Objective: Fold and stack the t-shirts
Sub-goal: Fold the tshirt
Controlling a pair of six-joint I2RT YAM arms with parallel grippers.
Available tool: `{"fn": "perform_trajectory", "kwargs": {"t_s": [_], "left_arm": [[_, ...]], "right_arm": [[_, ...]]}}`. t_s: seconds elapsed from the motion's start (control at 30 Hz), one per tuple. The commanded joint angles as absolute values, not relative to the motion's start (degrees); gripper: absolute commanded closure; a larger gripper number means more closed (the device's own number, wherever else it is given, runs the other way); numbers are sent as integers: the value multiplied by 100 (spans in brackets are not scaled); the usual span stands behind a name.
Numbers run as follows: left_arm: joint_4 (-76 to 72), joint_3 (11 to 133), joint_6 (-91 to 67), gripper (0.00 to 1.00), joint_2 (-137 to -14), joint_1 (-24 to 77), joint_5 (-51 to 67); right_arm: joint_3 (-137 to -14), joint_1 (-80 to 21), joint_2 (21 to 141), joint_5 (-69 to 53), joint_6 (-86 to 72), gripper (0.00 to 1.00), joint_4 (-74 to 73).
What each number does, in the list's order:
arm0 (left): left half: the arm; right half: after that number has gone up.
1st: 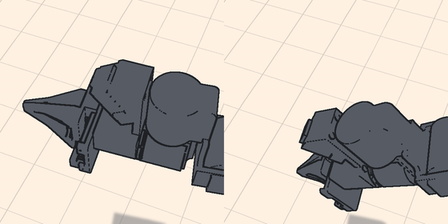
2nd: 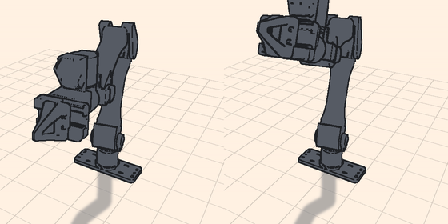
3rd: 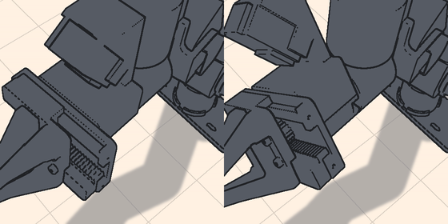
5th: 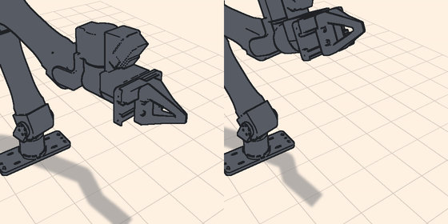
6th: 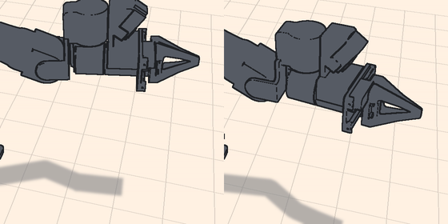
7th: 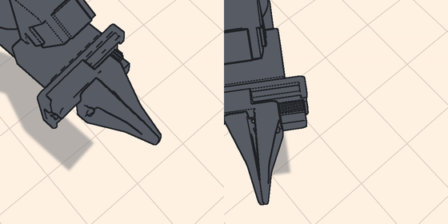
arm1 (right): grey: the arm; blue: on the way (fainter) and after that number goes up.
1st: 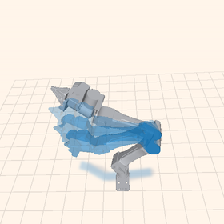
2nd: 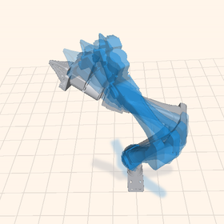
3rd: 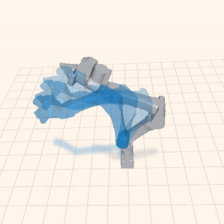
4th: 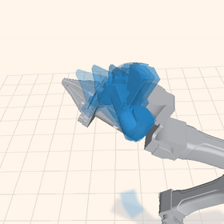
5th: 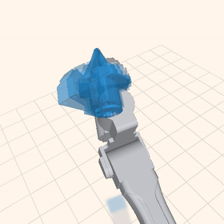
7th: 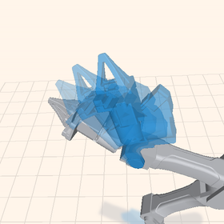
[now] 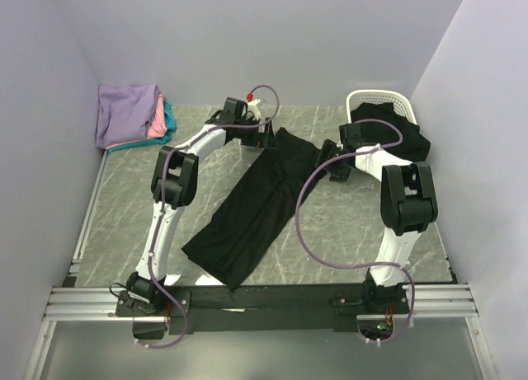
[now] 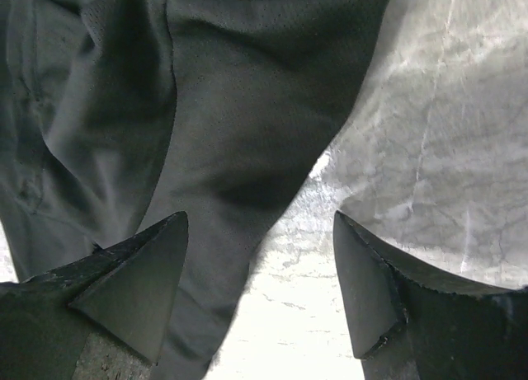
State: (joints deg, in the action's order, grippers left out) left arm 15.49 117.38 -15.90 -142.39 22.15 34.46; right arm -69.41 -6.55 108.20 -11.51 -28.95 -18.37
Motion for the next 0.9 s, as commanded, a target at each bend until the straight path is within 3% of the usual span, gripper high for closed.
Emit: {"fn": "perform_trajectory", "kwargs": {"t_s": [0.0, 0.33, 0.37, 0.43, 0.47, 0.6, 0.63, 0.67, 0.8, 0.87], "left_arm": [[2354, 12479, -1213, 1, -14677, 2215, 3419], [2576, 13333, -1406, 1, -15600, 2215, 4710], [2575, 13316, -1415, 14, -15618, 2215, 4720], [2584, 13237, -1371, 29, -15592, 2215, 4711], [2610, 13219, -1345, 50, -15583, 2206, 4676], [2593, 13183, -1371, 78, -15556, 2215, 4492], [2575, 13227, -1415, 92, -15574, 2215, 4387], [2506, 13262, -1476, 99, -15592, 2206, 4307], [1952, 13333, -2152, 99, -15583, 2040, 4079], [1672, 13385, -2468, 99, -15557, 1865, 3991]], "right_arm": [[-7286, -624, 11064, -1230, -2971, 23, -1837], [-8401, -650, 11961, -1705, -3032, 26, -2153], [-8472, -659, 12023, -1714, -3032, 26, -2188], [-8595, -668, 12102, -1723, -3041, 26, -2206], [-8613, -668, 12111, -1723, -3041, 25, -2197], [-8884, -685, 12287, -1775, -3015, 26, -2267], [-8964, -686, 12339, -1801, -2962, 25, -2302], [-9061, -694, 12462, -1837, -2927, 26, -2338], [-9648, -694, 12682, -2021, -2760, 24, -2452], [-9834, -686, 12718, -2144, -2646, 16, -2478]]}}
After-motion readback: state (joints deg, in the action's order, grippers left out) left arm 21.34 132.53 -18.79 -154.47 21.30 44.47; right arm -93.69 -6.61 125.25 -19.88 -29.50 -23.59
